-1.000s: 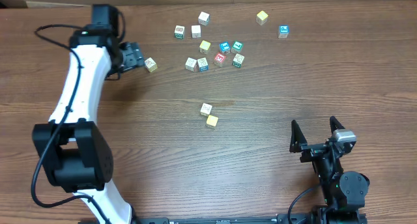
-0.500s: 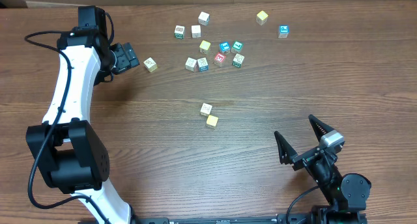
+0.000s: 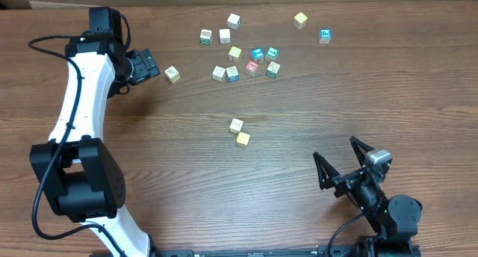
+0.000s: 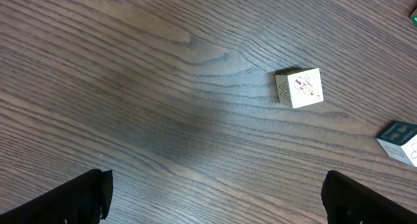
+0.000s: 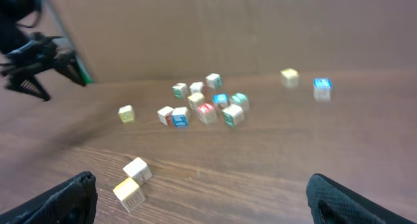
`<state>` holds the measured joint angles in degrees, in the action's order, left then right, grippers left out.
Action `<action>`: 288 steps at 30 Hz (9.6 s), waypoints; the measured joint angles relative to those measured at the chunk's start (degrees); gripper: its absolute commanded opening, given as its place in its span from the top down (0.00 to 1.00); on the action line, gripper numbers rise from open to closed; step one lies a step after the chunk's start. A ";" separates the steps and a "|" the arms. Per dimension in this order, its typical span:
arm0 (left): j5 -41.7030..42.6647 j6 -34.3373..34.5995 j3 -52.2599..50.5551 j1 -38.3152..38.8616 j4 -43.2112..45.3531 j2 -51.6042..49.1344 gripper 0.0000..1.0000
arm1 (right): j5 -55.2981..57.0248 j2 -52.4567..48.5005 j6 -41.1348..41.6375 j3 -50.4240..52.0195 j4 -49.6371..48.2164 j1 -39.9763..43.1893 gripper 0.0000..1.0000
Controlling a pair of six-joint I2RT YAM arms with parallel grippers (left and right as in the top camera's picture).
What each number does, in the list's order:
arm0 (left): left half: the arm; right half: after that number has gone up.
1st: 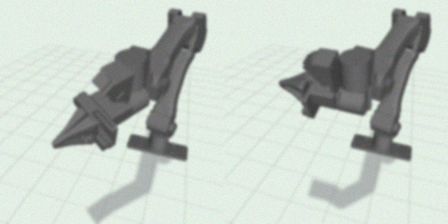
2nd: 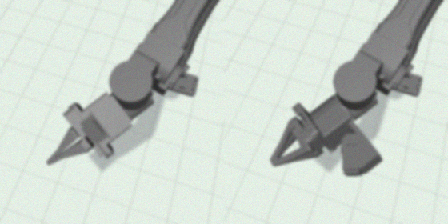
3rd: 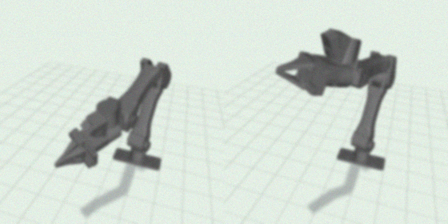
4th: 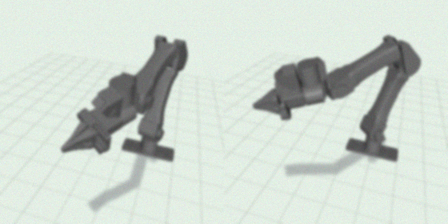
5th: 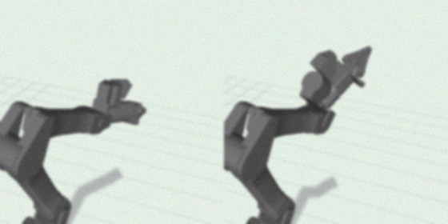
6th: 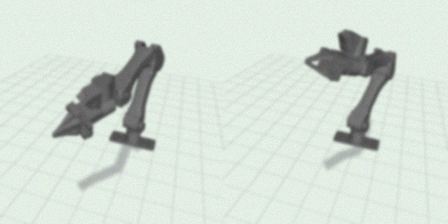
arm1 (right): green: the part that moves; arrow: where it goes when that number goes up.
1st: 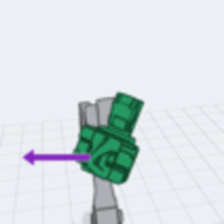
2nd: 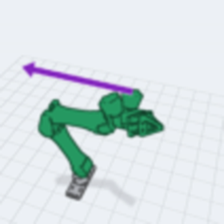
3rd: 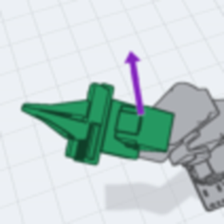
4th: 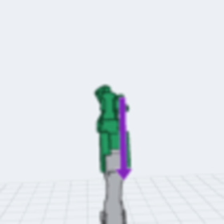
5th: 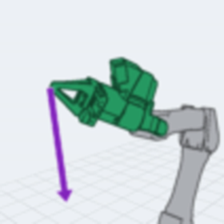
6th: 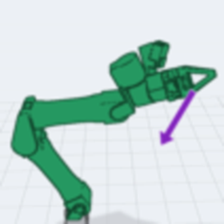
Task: Form a circle
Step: 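Move the right gripper up over the red lettered block in the cluster, then close the right gripper on the red block and lift it, then carry the red block down toward the placed teal T block, then lower the red block onto the table beside the T block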
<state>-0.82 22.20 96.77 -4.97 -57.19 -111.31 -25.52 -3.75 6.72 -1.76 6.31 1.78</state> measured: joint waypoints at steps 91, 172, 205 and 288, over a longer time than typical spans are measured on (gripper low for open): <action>0.20 0.02 0.00 0.00 0.13 0.00 0.00 | 28.09 -119.64 25.03 -97.11 25.27 -25.81 0.18; 0.20 0.02 0.00 0.00 0.13 0.00 0.00 | 32.06 -109.90 26.03 -97.90 55.54 -29.22 0.86; 0.20 0.02 0.00 0.00 0.13 0.00 0.00 | 20.98 -110.64 32.65 -77.35 40.54 -29.24 0.00; 0.22 0.02 0.00 0.00 0.13 0.00 0.00 | 21.42 -110.64 39.98 -77.33 44.06 -30.75 0.70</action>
<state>-0.60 22.22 96.77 -4.97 -57.06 -111.31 -4.10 -114.39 46.70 -79.09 50.37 -28.97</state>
